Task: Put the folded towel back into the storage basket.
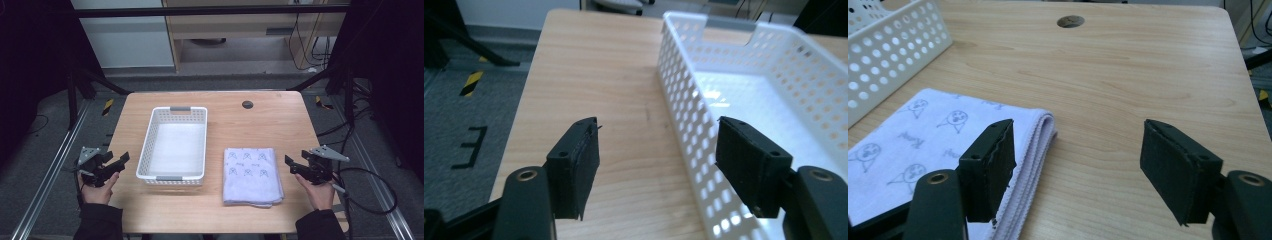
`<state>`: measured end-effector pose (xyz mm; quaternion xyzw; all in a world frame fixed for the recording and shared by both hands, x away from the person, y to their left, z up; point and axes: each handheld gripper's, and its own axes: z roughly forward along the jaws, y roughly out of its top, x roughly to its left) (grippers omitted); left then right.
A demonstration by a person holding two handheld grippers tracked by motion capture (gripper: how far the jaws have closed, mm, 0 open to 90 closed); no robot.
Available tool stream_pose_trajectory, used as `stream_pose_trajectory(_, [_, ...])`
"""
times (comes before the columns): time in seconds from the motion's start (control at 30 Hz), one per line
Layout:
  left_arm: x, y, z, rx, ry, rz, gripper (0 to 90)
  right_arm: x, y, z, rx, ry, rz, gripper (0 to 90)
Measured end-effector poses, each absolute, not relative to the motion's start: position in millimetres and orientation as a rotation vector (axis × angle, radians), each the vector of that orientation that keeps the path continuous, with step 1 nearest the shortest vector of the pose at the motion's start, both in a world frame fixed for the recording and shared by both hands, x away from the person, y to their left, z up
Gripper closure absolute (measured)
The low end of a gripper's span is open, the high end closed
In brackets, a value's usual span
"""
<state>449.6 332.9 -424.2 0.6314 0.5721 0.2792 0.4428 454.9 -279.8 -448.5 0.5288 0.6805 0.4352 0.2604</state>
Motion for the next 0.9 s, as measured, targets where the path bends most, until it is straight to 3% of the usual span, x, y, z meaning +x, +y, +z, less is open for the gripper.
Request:
stream_pose_trajectory(0.43, [439.5,296.7,-406.9,1.620,1.339,0.684,35.4,453.5,-275.9,-428.1,1.402,1.827,1.240,27.4])
stream_pose_trajectory(0.9, [438.0,253.4,-401.0,1.686,1.253,0.676,34.8,458.8,-267.5,-417.2,1.332,1.850,1.194,33.1])
